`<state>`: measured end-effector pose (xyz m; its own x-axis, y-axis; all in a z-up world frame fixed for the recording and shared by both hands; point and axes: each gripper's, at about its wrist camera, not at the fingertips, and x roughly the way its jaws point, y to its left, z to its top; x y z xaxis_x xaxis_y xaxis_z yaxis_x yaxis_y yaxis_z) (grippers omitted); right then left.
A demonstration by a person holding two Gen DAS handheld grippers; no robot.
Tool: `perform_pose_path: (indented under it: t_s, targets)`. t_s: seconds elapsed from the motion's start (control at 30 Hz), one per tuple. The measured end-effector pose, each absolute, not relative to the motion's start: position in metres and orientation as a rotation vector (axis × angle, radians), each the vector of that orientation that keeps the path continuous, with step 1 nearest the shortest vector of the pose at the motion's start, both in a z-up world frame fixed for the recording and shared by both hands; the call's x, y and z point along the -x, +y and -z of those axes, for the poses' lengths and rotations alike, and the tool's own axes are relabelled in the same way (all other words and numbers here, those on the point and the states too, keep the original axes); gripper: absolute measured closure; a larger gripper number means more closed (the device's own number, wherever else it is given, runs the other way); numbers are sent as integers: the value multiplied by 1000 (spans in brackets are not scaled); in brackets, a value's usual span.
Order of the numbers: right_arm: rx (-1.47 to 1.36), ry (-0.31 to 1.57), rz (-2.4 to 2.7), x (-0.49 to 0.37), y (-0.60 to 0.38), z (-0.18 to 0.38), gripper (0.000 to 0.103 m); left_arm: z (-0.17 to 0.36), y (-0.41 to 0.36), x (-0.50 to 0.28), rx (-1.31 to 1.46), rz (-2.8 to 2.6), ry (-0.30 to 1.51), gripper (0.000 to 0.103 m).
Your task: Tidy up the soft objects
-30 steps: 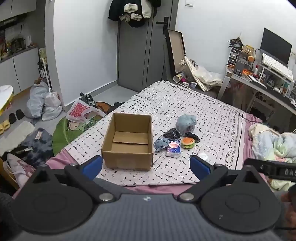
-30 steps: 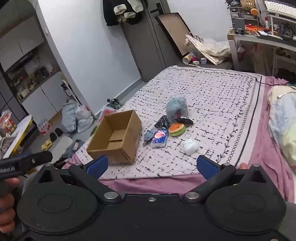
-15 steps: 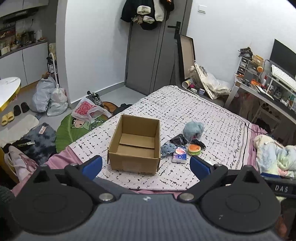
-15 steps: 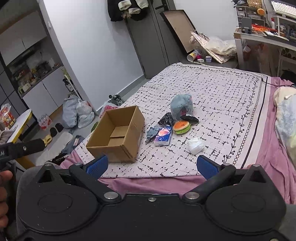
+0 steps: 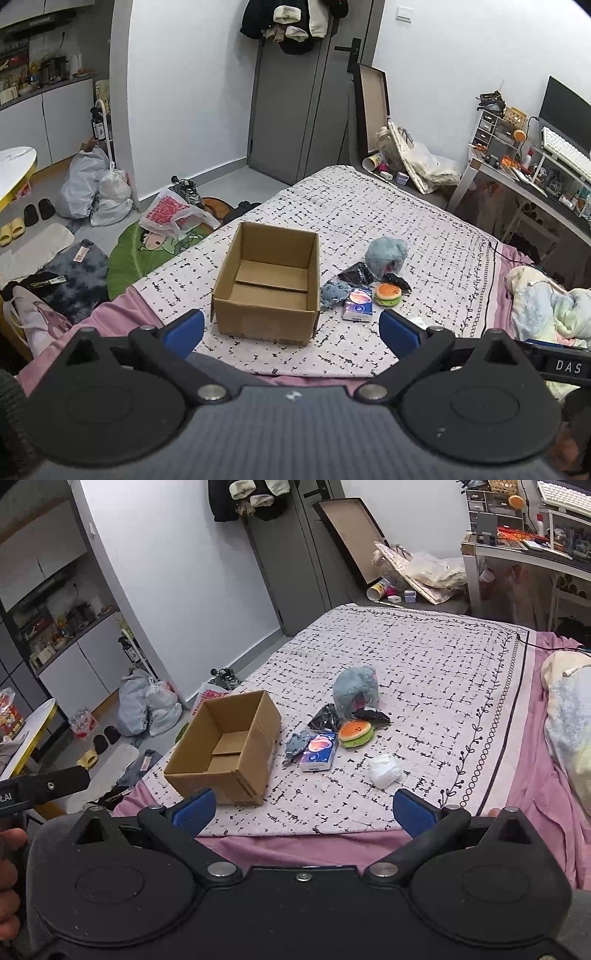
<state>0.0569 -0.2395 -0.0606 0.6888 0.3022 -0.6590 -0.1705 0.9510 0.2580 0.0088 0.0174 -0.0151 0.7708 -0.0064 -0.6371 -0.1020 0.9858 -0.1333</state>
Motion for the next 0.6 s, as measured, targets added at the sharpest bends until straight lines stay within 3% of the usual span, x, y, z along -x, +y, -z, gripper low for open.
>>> perform_pose_path:
  t_s: [0.6]
  targets:
    - [-175,783,-233,-49,-242,62,0,17,12,-8,167,-30,700,3]
